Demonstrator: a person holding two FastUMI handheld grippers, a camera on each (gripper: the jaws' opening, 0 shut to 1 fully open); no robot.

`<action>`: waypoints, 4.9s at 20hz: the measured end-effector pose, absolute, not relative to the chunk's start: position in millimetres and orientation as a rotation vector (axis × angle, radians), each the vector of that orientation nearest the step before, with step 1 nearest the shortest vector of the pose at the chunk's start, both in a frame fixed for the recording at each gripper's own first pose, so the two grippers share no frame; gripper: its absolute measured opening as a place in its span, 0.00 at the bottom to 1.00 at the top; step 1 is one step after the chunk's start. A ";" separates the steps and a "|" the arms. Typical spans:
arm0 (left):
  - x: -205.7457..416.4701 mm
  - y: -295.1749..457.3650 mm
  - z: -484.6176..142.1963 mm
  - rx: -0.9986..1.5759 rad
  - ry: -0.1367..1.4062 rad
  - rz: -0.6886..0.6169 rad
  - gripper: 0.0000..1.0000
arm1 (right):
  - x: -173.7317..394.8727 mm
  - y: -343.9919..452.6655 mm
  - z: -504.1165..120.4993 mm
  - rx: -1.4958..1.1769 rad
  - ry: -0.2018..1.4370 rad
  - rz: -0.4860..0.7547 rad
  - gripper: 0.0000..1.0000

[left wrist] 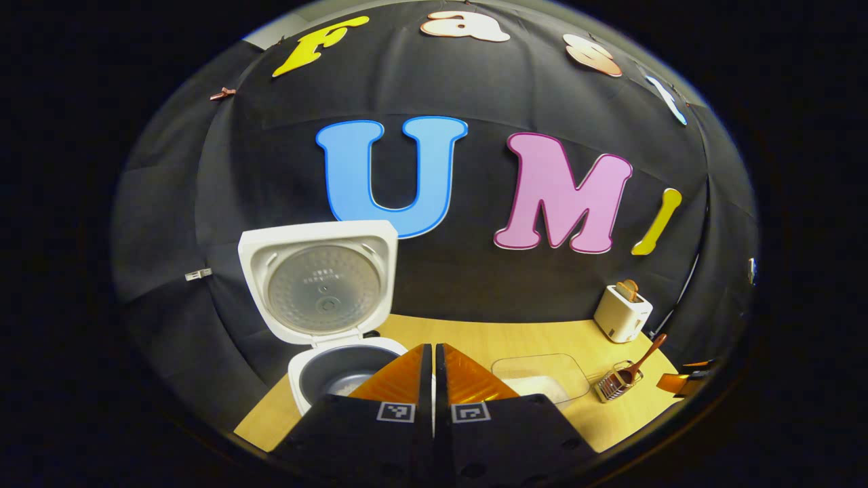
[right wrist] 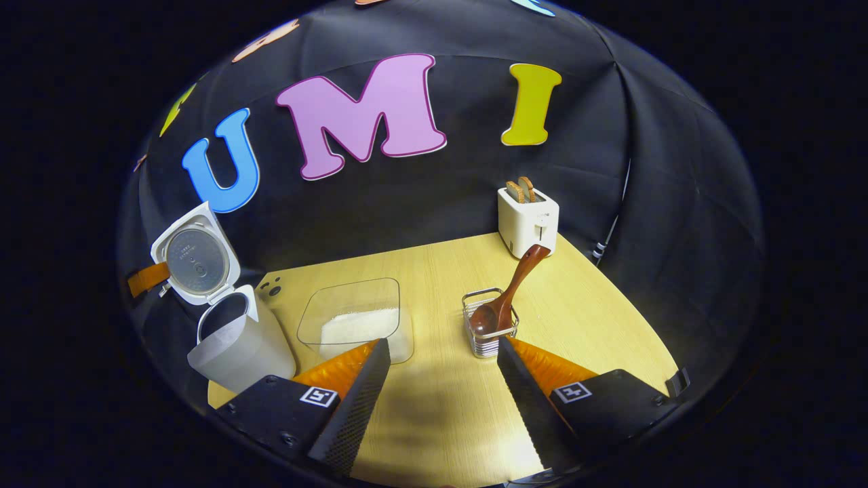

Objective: Close the left gripper, press the button to open the rice cooker; take a wooden spoon from the chopstick holder with the right hand, scoop a spoonful of rice and pour it into the rice cooker, then put the wooden spoon back into the chopstick holder.

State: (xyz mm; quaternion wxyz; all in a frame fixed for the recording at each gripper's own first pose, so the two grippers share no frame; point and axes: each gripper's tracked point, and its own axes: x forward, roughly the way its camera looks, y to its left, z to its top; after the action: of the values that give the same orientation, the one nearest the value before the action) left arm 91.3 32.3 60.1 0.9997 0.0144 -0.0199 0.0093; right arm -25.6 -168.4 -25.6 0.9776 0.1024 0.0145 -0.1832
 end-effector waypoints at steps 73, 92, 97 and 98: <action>53.1 97.0 20.5 -0.095 0.045 -0.131 0.96 | 226.6 -109.9 35.4 0.116 0.047 -0.210 0.21; 79.6 118.0 -2.5 -0.271 0.097 -0.177 0.96 | 247.4 -66.7 -60.8 -0.002 0.255 -0.208 0.10; 81.9 121.9 1.4 -0.288 0.093 -0.164 0.96 | 248.9 -41.8 -65.5 0.178 0.274 -0.186 0.10; 80.9 122.5 1.9 -0.288 0.094 -0.161 0.96 | 248.1 -39.8 -66.0 0.215 0.280 -0.184 0.10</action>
State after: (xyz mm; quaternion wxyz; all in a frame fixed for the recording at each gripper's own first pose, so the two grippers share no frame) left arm 80.9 122.5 1.9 0.9853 -0.1434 0.0466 -0.0800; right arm 248.1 -39.8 -66.0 0.9802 0.1070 0.1392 -0.0916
